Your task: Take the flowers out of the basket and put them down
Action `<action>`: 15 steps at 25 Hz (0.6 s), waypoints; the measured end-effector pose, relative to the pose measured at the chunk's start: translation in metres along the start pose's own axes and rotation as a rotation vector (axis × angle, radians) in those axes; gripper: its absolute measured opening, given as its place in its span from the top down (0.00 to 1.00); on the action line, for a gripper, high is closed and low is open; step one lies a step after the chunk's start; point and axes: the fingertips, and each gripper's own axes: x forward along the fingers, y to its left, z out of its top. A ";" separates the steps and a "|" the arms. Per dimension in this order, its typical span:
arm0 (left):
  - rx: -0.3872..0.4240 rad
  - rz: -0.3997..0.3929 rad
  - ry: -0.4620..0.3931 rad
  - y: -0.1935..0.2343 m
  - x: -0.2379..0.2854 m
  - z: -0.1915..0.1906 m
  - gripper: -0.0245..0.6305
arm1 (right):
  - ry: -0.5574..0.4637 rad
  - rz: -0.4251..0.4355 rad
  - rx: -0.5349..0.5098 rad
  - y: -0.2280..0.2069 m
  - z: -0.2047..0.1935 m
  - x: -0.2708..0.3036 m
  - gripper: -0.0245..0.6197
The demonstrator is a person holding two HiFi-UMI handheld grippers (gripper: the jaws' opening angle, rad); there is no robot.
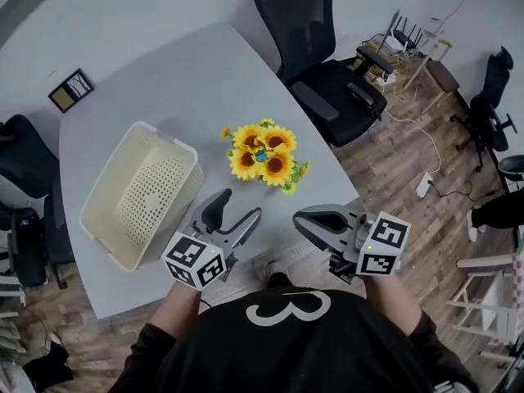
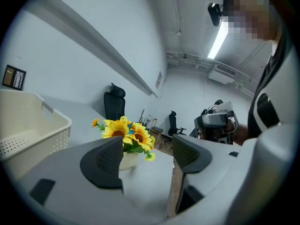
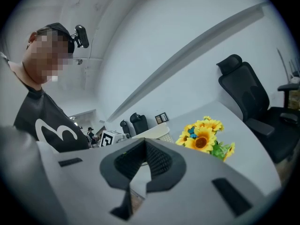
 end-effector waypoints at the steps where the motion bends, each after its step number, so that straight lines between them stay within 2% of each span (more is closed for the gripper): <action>1: 0.005 -0.014 -0.010 -0.009 -0.009 0.005 0.47 | -0.006 0.001 -0.005 0.009 -0.002 0.000 0.95; 6: 0.021 -0.118 -0.045 -0.057 -0.056 0.023 0.47 | -0.031 0.007 -0.035 0.055 -0.010 -0.001 0.95; 11: 0.084 -0.167 -0.064 -0.096 -0.100 0.030 0.47 | -0.051 -0.002 -0.064 0.096 -0.020 -0.005 0.95; 13: 0.087 -0.175 -0.069 -0.107 -0.118 0.029 0.50 | -0.061 -0.003 -0.080 0.113 -0.025 -0.006 0.95; 15: 0.088 -0.181 -0.073 -0.117 -0.133 0.031 0.56 | -0.076 -0.003 -0.094 0.127 -0.027 -0.009 0.95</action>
